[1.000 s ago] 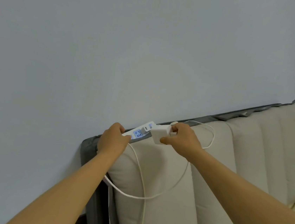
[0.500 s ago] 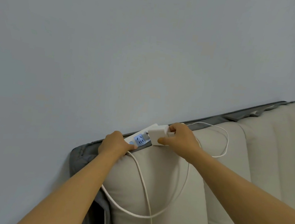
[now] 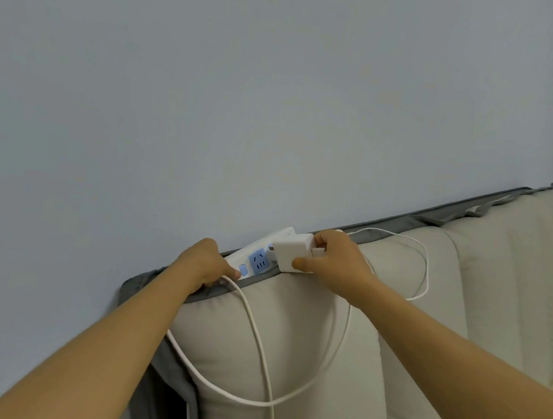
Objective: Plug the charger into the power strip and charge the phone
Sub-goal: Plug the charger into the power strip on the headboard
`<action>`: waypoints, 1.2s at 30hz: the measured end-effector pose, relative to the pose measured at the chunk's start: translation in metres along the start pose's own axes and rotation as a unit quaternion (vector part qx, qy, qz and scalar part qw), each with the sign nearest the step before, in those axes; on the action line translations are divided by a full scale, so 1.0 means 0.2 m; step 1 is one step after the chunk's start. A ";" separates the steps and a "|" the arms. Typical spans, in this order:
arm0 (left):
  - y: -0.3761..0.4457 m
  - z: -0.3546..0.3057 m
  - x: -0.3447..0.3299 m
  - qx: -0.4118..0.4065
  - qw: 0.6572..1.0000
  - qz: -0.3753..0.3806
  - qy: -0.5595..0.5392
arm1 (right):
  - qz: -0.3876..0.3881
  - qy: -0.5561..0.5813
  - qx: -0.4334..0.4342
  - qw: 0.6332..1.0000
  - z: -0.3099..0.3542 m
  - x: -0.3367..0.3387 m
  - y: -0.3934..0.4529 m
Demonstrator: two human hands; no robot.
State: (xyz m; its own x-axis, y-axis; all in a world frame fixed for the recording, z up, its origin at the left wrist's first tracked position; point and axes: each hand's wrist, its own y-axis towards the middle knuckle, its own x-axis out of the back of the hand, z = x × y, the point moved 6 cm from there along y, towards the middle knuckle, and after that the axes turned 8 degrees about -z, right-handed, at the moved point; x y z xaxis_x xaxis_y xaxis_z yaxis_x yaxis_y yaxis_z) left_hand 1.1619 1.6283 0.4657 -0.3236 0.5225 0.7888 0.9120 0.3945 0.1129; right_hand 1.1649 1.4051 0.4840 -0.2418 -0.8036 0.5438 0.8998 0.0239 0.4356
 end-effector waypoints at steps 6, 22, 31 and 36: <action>0.03 -0.02 0.04 0.024 0.989 -0.042 -0.138 | -0.010 -0.005 0.000 1.000 0.02 0.01 -0.01; 0.07 0.00 0.24 -0.001 0.964 -0.107 -0.243 | -0.070 0.002 0.037 0.997 0.22 -0.18 0.01; 0.14 0.02 0.18 0.005 0.960 -0.087 -0.265 | -0.093 0.007 0.028 0.995 0.19 -0.28 0.03; 0.17 0.04 0.18 -0.004 0.960 -0.097 -0.263 | -0.082 -0.013 0.043 0.996 0.21 -0.31 0.04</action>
State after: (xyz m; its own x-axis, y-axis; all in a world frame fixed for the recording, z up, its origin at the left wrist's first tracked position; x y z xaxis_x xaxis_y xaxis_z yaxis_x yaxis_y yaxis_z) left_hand 1.1796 1.6656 0.4933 -0.5688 0.7496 0.3385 0.8225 0.5183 0.2342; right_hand 1.1718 1.4795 0.4837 -0.3941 -0.7851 0.4777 0.8128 -0.0551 0.5800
